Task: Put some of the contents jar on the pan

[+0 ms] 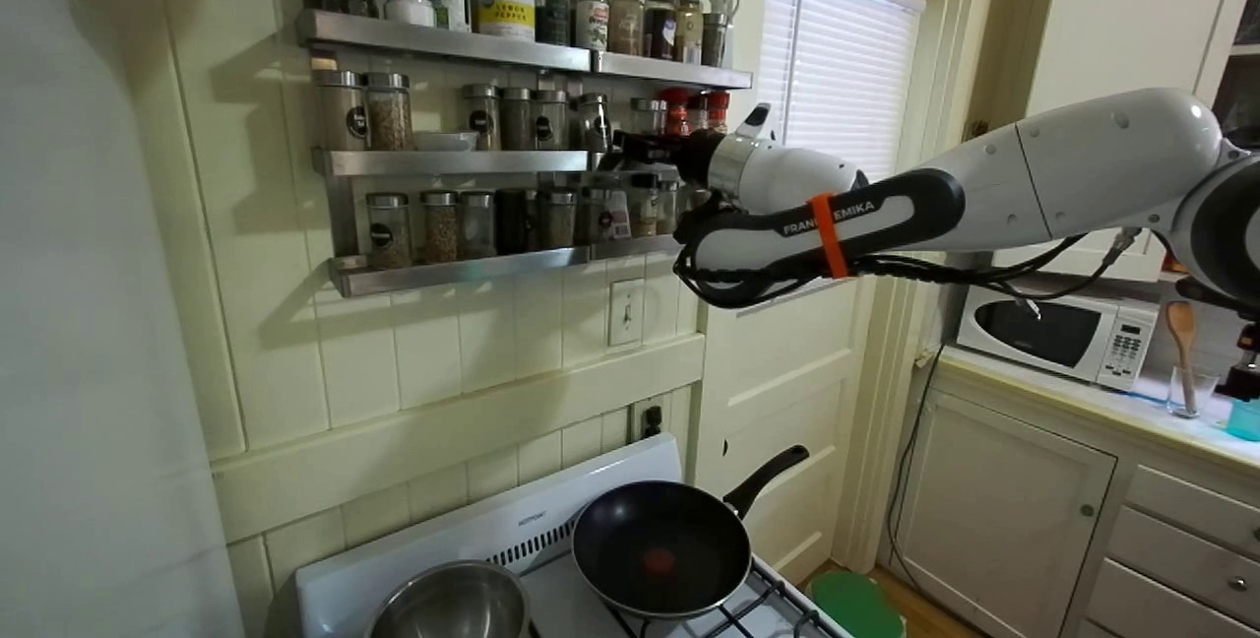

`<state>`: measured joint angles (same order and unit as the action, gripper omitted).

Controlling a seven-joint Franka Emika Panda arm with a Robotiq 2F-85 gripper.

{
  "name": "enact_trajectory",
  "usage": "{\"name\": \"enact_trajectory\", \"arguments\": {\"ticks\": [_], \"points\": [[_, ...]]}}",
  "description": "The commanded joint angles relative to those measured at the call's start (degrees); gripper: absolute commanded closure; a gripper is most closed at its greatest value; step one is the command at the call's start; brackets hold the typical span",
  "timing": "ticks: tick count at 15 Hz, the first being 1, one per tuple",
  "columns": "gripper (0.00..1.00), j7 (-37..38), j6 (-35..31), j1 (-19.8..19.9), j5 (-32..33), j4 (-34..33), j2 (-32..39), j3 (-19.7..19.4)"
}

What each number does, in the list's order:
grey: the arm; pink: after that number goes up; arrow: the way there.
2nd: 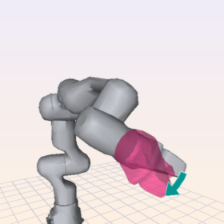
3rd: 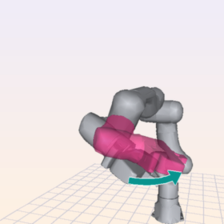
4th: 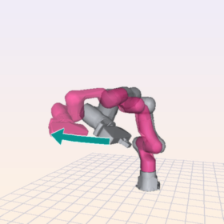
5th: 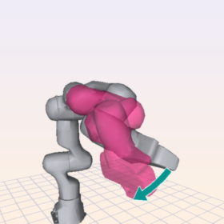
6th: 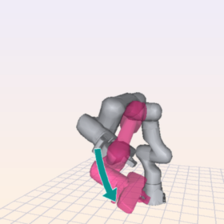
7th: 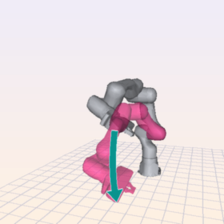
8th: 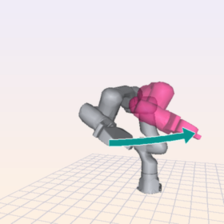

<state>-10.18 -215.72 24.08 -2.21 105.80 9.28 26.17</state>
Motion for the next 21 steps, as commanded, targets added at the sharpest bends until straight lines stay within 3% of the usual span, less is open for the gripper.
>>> {"name": "enact_trajectory", "arguments": {"ticks": [1,2,3,5,8,21], "points": [[0.38,1.8,0.1,-10.9,0.1,-1.1,0.4,-11.5],[0.40,-0.9,0.0,-6.2,-1.7,-1.4,0.9,-5.7],[0.36,-0.8,-0.2,-7.6,-1.7,-1.5,0.9,-7.1],[0.12,-1.4,-0.4,-7.9,-2.5,-1.5,0.7,-7.2],[0.00,-2.1,-0.8,-8.0,-3.9,-1.3,0.3,-7.3],[0.00,-2.7,1.4,-8.8,-9.1,1.6,-5.0,-7.1]]}}
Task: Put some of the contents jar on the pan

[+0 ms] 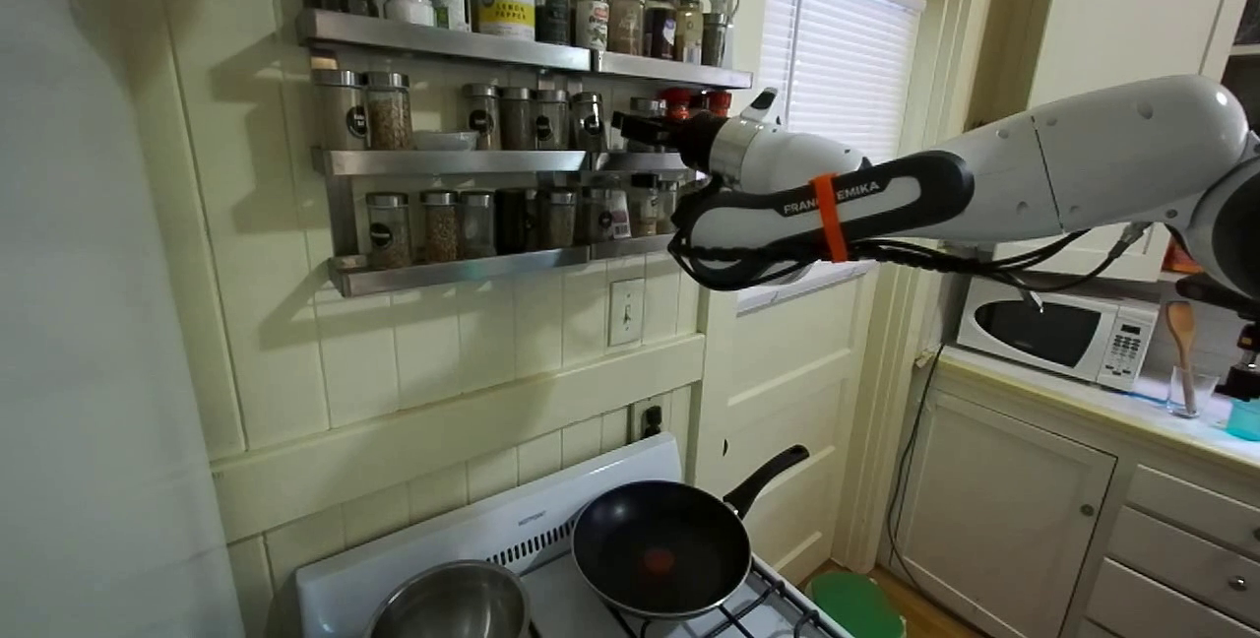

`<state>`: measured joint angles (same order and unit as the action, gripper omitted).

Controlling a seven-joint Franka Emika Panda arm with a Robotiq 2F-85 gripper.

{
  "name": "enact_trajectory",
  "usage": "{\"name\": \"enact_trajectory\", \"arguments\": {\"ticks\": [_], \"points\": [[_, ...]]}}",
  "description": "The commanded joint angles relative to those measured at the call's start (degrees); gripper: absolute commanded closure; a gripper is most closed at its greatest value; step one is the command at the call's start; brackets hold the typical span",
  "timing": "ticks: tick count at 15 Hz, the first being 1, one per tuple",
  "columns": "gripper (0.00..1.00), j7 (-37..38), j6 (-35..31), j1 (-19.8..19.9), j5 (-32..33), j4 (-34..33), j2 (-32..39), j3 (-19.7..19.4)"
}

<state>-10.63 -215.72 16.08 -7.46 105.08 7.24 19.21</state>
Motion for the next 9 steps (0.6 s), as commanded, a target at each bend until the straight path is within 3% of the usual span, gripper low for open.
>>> {"name": "enact_trajectory", "arguments": {"ticks": [1,4,5,9], "points": [[0.00,-2.7,1.9,-0.8,-4.7,2.8,-3.8,-0.2],[0.04,-6.0,3.9,-1.0,-9.8,4.7,-7.0,-0.5],[0.20,-8.0,4.8,-1.0,-12.3,5.4,-8.3,-0.6],[0.50,-11.0,10.4,-0.5,-18.5,8.2,-12.6,0.1]]}}
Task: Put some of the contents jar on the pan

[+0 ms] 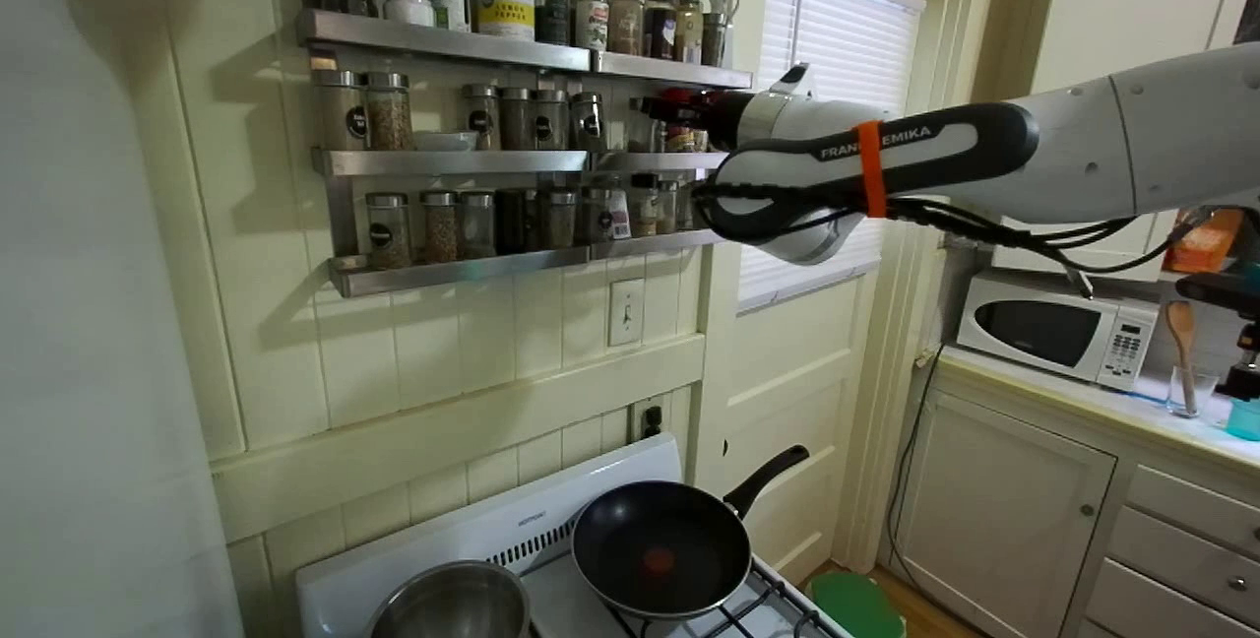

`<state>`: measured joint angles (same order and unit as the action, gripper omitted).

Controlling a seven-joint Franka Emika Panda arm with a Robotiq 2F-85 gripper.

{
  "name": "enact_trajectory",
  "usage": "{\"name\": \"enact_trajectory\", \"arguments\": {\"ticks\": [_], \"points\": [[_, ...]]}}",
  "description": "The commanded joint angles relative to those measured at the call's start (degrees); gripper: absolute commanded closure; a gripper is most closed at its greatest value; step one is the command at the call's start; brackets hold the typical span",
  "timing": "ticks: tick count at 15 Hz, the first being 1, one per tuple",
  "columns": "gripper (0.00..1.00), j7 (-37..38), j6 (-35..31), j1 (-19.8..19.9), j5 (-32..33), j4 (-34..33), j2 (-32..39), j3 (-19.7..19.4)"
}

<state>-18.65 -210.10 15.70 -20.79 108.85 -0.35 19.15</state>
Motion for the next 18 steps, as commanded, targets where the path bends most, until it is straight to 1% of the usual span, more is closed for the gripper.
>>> {"name": "enact_trajectory", "arguments": {"ticks": [1,2,3,4,6,7,10,18], "points": [[0.57,-3.4,6.2,0.0,-6.4,4.9,-6.0,0.4],[0.66,-3.9,7.2,0.2,-7.2,5.4,-6.7,0.6],[0.72,-4.6,8.1,0.4,-8.2,5.8,-7.4,0.8],[0.81,-5.0,8.9,0.5,-8.8,6.3,-7.9,0.9],[0.95,-5.2,9.9,0.6,-9.5,6.9,-8.6,1.2],[1.00,-5.0,10.2,0.6,-9.6,7.0,-8.7,1.2],[1.00,-3.5,9.2,-0.1,-8.4,6.4,-7.7,1.2],[1.00,-3.6,7.2,-0.1,-7.8,4.7,-5.1,2.1]]}}
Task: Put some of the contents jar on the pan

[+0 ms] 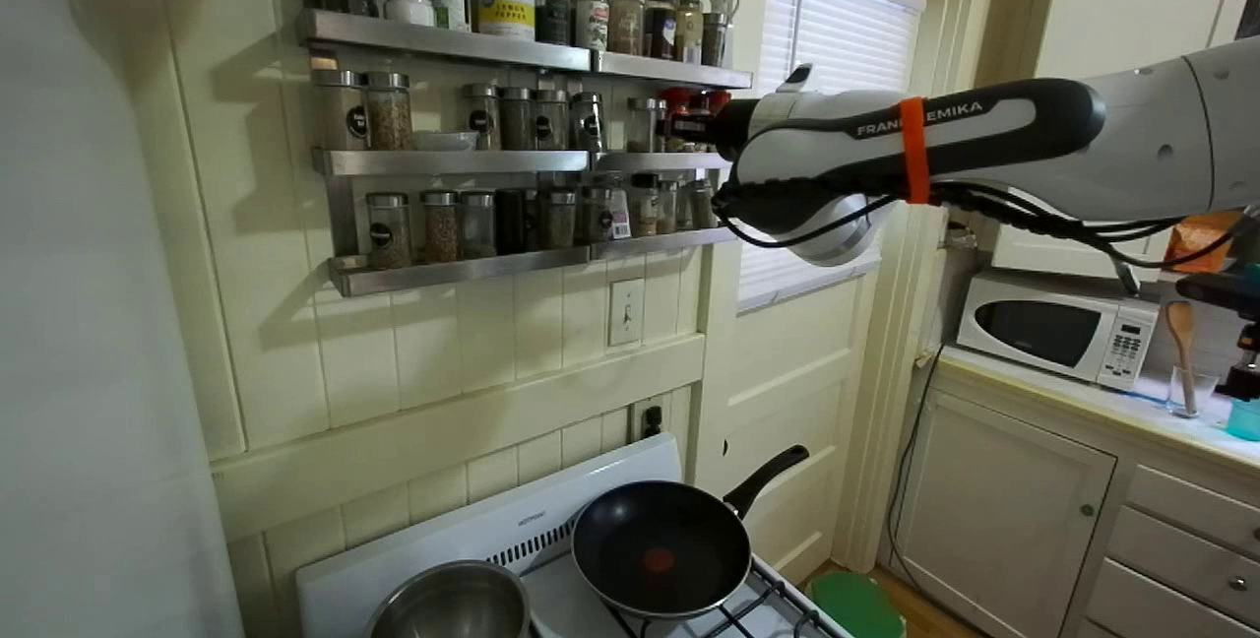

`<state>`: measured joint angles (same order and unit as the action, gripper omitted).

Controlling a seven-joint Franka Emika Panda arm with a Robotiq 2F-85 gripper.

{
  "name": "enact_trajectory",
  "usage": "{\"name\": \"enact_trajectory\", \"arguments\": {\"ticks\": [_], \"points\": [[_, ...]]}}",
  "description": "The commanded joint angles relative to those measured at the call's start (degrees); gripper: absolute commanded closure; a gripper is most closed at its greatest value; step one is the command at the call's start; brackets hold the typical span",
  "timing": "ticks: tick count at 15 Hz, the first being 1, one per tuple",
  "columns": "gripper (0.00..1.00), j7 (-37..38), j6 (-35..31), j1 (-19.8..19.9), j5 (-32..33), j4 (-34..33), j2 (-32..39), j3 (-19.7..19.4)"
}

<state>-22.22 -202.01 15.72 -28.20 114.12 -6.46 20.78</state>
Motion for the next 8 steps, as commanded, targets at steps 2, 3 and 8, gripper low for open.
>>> {"name": "enact_trajectory", "arguments": {"ticks": [2,3,8], "points": [[1.00,-0.1,-1.6,-0.1,-0.1,-1.0,1.7,0.6],[1.00,0.0,-2.0,-0.1,0.0,-1.4,2.2,0.6],[1.00,0.3,-4.2,-0.3,1.3,-3.0,4.4,0.6]]}}
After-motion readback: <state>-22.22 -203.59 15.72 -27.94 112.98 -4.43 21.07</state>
